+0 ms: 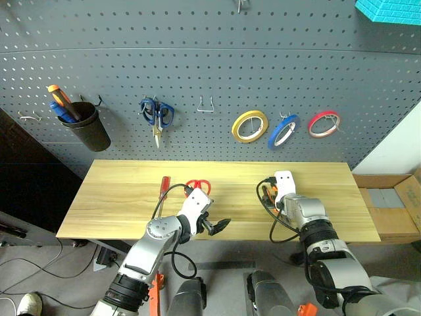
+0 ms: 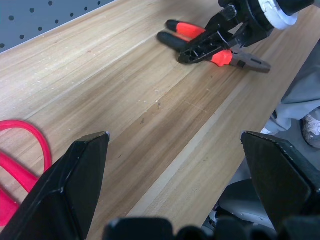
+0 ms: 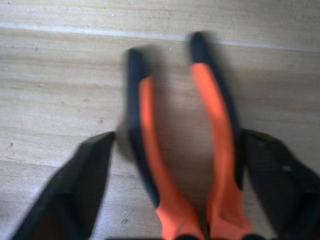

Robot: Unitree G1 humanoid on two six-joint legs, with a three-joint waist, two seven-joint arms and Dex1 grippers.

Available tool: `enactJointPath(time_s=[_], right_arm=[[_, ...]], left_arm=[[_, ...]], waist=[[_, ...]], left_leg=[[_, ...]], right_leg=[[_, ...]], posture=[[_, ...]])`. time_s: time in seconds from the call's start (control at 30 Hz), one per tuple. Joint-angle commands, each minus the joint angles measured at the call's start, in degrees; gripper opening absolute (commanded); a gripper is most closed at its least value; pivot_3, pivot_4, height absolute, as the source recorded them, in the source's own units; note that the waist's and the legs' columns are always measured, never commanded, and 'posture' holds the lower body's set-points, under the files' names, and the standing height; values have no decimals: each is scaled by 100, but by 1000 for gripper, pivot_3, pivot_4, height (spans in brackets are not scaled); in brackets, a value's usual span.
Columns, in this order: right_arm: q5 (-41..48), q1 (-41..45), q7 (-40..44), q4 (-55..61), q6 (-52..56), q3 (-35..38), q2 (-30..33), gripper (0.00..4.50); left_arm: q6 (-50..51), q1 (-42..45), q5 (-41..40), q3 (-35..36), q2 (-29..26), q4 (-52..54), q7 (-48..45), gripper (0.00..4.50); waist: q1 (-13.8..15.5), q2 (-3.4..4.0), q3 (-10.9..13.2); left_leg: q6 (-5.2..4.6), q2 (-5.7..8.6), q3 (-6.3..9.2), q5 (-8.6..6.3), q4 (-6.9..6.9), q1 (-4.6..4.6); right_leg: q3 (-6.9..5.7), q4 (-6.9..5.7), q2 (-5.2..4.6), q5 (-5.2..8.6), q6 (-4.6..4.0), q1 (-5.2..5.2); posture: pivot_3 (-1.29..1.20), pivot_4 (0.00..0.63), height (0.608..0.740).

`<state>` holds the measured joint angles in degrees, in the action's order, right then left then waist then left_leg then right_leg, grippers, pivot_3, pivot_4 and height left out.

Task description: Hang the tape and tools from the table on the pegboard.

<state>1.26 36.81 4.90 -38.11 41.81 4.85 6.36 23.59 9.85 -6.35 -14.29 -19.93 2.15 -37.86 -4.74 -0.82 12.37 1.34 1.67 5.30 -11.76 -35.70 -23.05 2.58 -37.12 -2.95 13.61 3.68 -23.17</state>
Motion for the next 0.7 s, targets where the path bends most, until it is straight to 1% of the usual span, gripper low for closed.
enactJointPath(time_s=[0.03,0.27,0.33,0.47,0.57,0.63,0.7], right_arm=[[-18,109,57,-19,-191,-76,63,2818],[-300,130,380,39,-715,-596,257,2817],[-345,102,708,330,-838,-838,318,2817],[-196,-178,1681,1712,-914,-1333,517,2817],[138,-380,2162,2838,-636,-1429,522,2817],[423,-432,2284,3510,-355,-1369,384,2817],[869,-326,2220,4033,18,-1124,30,2817]], left_arm=[[-24,128,-70,57,35,146,-25,4500],[-66,240,-66,53,55,51,-48,4500],[-50,238,-88,75,51,108,-47,4500],[205,-60,-360,327,-34,713,-22,4500],[522,-451,-668,623,-67,1390,75,4500],[769,-746,-920,878,-30,1910,218,4500],[995,-986,-1171,1160,52,2378,434,4500]], waist=[[-1,0,0],[-4,0,0],[-6,0,0],[-14,0,0],[-10,-1,-4],[-1,-3,-7],[10,-5,-12]], left_leg=[[0,0,-1,0,0,0],[0,-1,-5,0,0,0],[0,-1,-7,0,3,0],[0,-4,-9,0,9,-2],[2,-7,-6,-1,16,-3],[3,-8,1,-1,18,-3],[5,-9,19,-1,19,-3]], right_leg=[[0,0,0,0,0,0],[1,2,1,0,1,-1],[2,3,1,0,1,-2],[4,4,2,0,1,-9],[2,5,2,0,1,-12],[-1,6,2,0,0,-12],[-1,6,2,0,0,-12]], posture=[[-27,219,740],[-33,203,740],[-32,192,740],[-32,168,740],[-26,150,740],[-19,136,740],[-9,123,740]])
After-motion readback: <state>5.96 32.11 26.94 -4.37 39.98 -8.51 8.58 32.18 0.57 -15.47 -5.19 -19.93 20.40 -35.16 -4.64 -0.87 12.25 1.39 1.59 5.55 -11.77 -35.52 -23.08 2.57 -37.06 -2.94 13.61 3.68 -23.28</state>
